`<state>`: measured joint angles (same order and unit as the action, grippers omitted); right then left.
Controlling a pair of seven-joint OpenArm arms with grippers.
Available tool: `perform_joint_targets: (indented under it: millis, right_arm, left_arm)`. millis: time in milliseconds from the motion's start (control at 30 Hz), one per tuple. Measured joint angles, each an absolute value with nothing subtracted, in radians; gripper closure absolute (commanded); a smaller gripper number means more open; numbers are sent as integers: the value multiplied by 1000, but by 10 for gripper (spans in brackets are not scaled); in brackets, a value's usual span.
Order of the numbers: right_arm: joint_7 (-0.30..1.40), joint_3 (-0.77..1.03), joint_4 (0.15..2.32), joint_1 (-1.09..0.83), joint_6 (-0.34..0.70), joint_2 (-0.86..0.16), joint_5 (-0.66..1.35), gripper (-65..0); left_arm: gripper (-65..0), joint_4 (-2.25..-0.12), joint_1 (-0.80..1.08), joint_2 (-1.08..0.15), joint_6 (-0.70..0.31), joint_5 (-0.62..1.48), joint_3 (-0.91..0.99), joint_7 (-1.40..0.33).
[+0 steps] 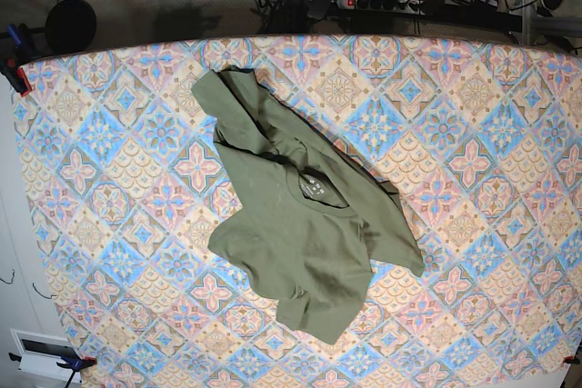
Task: Layout the t-shirt on the table in an organized manner, then fold the t-shirt properly
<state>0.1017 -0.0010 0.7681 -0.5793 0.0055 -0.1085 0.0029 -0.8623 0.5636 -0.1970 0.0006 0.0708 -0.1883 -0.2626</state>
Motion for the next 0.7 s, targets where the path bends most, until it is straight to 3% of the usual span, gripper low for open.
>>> perform_joint_targets:
  millis: [267, 533, 700]
  right_arm:
    - [104, 6, 1100, -761, -8, -197, 6, 0]
    - [109, 173, 1389, -930, -5, -185, 4, 0]
    - [109, 187, 1609, -989, 14, -182, 4, 0]
  left_arm:
    - [0, -1169, 737, -248, 4, 71, -184, -263]
    - [0, -1441, 883, -273, 7, 71, -186, -257]
    - [0, -1579, 942, -283, 11, 71, -181, -279]
